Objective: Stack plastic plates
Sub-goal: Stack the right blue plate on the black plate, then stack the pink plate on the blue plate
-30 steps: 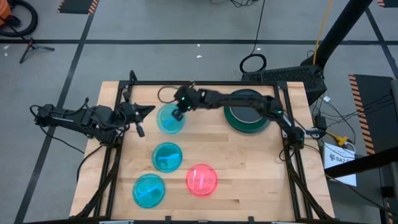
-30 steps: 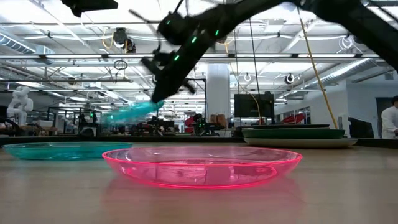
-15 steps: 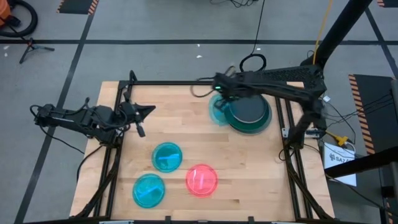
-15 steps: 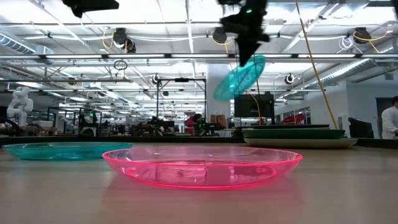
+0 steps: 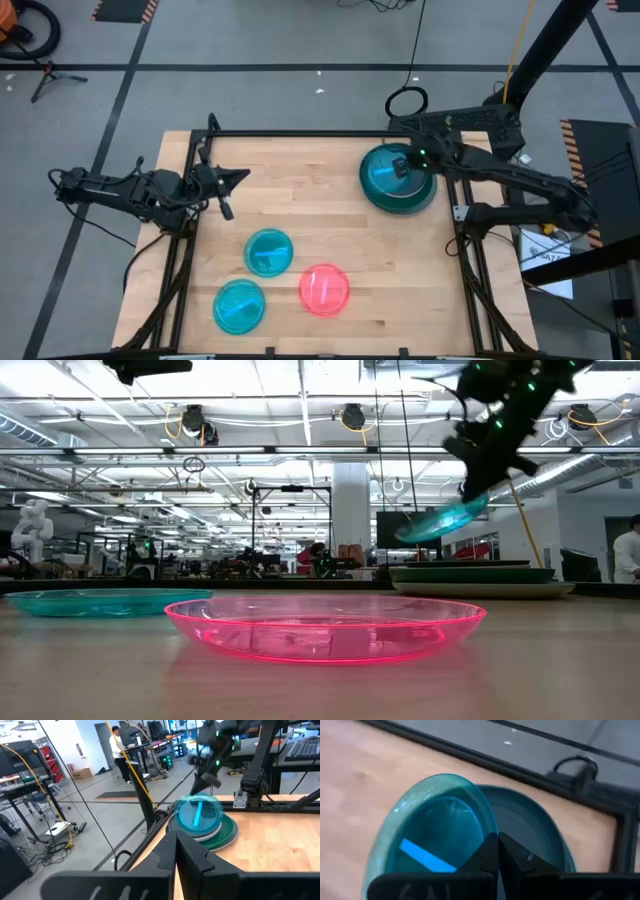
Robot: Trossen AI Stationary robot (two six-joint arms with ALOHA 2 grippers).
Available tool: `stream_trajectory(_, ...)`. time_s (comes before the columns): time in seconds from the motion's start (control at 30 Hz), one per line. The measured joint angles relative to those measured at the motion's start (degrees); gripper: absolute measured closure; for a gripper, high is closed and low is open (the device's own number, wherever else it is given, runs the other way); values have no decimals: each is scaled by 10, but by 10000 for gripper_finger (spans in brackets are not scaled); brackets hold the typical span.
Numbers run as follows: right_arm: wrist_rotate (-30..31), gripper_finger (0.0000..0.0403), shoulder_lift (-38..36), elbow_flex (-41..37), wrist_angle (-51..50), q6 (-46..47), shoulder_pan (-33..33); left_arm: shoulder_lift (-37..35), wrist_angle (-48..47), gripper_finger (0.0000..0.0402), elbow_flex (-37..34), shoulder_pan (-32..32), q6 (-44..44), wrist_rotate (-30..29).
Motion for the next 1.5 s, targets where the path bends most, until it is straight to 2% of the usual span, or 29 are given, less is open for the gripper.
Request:
stream_trajectory(0.2,0,403,-50,-125,64,32,-47,0,8,389,0,0,11,0)
stream_trajectory(0.33,1,401,-58,-171,121,46,-62,0,8,389,0,0,11,0)
stream_trajectory(0.93,-1,289,-58,-178,143,15,-98,0,8,389,0,0,-1,0)
stream_trajectory(1.2,-32,274,-86,-178,174,-13,-49,12,3,389,0,0,-58,0)
stream_trajectory(1.5,-32,281,-108,-178,251,-28,44,97,2,389,0,0,-94,0)
